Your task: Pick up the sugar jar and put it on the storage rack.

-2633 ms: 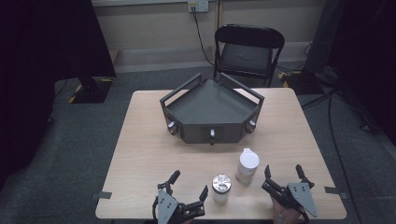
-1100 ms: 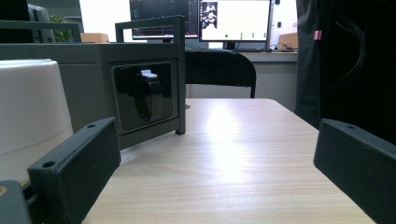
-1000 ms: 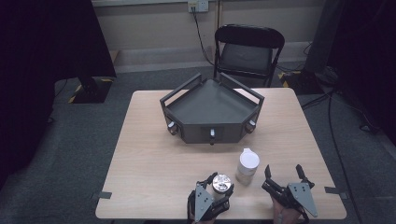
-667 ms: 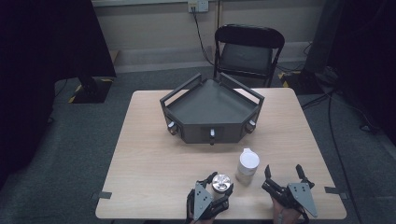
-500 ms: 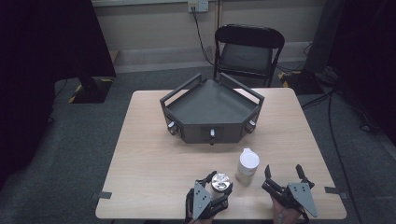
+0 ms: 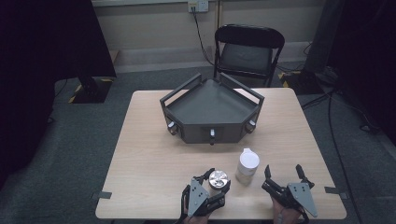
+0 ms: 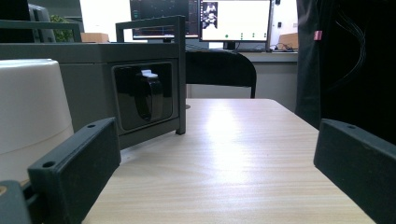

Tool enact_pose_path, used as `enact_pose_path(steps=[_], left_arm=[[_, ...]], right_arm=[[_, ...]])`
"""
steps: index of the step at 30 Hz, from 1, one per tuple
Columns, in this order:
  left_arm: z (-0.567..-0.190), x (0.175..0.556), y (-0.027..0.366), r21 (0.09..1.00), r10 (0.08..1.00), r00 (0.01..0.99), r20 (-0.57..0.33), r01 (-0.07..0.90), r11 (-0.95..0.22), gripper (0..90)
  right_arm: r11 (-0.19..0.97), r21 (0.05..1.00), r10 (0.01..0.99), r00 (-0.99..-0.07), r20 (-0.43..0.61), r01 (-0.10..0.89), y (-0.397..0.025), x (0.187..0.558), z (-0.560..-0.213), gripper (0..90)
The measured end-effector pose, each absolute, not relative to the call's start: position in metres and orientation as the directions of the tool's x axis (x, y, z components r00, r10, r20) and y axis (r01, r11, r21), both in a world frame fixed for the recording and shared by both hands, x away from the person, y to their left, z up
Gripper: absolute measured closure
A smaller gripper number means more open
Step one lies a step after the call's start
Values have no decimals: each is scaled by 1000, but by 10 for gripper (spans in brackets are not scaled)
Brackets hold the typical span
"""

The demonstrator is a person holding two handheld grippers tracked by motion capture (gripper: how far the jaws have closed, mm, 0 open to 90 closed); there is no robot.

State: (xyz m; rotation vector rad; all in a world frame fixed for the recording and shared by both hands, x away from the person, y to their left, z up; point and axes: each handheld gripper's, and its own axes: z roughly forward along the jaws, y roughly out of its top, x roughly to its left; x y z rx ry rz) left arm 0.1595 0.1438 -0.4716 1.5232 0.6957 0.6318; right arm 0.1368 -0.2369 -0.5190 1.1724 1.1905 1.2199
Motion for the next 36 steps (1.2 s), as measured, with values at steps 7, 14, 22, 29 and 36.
enact_pose_path(steps=[7, 14, 22, 29, 36], left_arm=[[-466, 165, 151, 998, 756, 655, -9, 49, -30, 351], [-460, 168, 153, 998, 757, 653, 19, 28, -49, 351], [-452, 178, 155, 999, 748, 664, 6, 22, -28, 351], [-442, 187, 160, 1000, 753, 658, 8, 7, -17, 351], [-431, 193, 161, 1000, 776, 630, 17, -8, -15, 351]], right_arm=[[12, 999, 1000, -3, -12, -36, -237, 137, -519, 0], [12, 999, 1000, -3, -12, -36, -237, 137, -519, 0], [12, 999, 1000, -3, -12, -36, -237, 137, -519, 0], [12, 999, 1000, -3, -12, -36, -237, 137, -519, 0], [12, 999, 1000, -4, -13, -36, -237, 137, -519, 0]])
